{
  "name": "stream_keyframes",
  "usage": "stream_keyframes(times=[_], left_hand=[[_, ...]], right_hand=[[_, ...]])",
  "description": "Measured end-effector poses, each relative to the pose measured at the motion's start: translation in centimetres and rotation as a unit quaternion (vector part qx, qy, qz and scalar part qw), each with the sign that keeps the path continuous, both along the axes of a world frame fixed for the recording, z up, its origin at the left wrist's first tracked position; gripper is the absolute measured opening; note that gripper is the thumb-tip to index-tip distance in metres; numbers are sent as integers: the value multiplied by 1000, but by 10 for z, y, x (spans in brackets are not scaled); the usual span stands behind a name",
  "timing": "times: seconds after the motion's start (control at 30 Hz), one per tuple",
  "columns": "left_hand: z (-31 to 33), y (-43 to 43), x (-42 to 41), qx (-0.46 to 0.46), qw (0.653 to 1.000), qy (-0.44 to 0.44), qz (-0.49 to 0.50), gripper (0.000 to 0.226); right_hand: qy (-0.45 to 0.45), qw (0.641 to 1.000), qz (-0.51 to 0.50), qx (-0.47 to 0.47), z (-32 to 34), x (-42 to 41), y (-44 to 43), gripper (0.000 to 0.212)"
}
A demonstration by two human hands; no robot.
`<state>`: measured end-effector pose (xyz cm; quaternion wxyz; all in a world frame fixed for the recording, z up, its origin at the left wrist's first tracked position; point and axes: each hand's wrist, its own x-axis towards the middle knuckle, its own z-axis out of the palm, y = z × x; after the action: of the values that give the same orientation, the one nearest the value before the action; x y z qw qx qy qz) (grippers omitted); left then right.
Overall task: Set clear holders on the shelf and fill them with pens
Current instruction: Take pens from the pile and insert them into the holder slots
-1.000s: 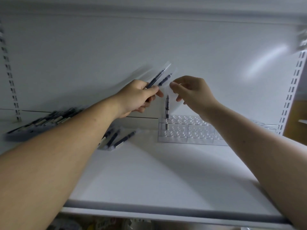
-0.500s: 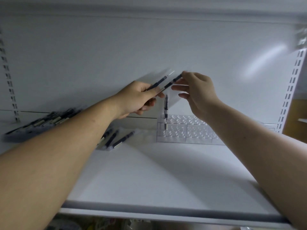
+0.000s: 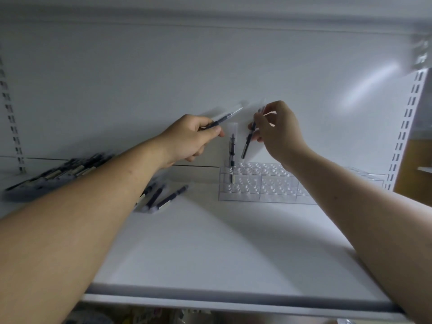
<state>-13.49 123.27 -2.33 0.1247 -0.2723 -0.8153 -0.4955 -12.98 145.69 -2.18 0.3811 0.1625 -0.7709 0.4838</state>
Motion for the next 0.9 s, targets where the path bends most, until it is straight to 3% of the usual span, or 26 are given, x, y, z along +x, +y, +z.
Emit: stream_keyframes(times=[0.47,0.9], left_hand=[[3,0,3,21,1000,-18,-14,38],[7,3,7,41,999,27,-20,25]], right_hand=[[-12,999,-15,43,0,-7,-3,10],[-105,982,-45,151,-5,-13,-7,15]])
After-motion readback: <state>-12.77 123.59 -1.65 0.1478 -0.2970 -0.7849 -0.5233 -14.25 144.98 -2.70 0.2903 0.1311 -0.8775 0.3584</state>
